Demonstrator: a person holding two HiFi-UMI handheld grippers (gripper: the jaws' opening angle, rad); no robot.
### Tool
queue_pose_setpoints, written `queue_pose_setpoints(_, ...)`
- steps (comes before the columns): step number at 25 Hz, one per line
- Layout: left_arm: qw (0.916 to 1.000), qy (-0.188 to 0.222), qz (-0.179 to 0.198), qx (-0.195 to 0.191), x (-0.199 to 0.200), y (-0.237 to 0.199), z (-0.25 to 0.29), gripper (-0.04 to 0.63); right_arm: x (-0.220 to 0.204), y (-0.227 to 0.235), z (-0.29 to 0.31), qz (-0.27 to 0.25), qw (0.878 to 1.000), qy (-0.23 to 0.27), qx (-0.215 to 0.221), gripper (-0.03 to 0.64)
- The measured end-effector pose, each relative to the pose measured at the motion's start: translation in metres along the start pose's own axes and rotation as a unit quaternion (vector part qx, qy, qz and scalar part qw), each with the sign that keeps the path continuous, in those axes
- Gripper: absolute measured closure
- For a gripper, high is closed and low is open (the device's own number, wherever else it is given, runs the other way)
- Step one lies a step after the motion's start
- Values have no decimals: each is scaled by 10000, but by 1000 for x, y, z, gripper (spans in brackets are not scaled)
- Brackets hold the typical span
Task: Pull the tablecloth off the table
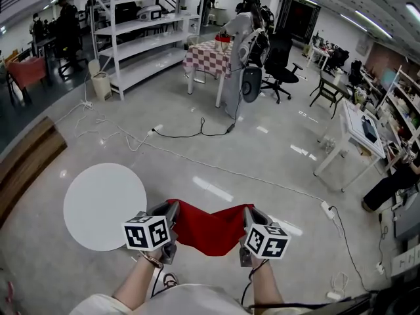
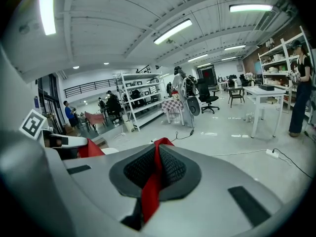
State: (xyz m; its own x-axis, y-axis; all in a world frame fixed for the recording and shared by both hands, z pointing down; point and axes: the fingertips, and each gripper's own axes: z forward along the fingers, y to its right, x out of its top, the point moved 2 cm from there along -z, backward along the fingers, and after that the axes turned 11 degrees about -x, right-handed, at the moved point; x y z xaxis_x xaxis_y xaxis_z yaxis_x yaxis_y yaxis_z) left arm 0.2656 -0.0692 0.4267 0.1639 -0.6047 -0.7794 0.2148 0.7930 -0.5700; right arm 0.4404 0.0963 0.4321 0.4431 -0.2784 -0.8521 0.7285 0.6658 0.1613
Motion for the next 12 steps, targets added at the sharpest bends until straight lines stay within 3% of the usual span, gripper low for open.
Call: queue_pose_setpoints(12, 9997, 126, -108, 187, -1, -9, -9, 571, -1, -9, 4, -96, 9998, -9, 196, 583)
